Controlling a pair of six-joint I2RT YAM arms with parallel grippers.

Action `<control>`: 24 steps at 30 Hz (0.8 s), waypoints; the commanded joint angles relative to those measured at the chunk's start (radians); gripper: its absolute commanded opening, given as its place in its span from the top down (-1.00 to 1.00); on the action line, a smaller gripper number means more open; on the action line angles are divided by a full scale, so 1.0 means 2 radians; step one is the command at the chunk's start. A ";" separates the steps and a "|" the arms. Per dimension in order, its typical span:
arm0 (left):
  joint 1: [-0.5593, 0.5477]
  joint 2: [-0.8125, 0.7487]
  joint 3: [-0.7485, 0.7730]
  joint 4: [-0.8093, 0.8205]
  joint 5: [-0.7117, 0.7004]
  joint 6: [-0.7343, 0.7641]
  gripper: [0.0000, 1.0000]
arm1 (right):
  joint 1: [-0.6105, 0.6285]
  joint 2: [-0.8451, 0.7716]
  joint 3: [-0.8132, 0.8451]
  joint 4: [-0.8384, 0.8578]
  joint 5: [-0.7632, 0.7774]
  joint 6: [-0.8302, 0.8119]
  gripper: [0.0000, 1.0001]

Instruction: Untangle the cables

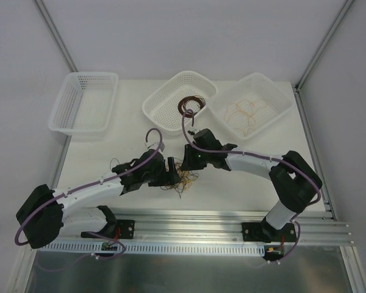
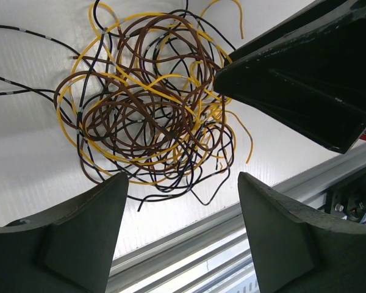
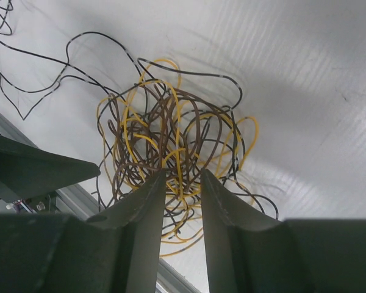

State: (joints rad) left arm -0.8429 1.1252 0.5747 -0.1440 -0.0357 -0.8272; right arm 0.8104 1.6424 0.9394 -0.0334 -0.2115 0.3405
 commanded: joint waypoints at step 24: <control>0.005 0.160 0.101 -0.002 -0.053 0.005 -0.43 | 0.004 -0.086 0.012 -0.032 -0.016 -0.033 0.99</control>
State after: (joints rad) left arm -0.8425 1.3949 0.7288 -0.1467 -0.1108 -0.8257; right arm 0.8108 1.5295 0.9482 -0.0654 -0.2428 0.2928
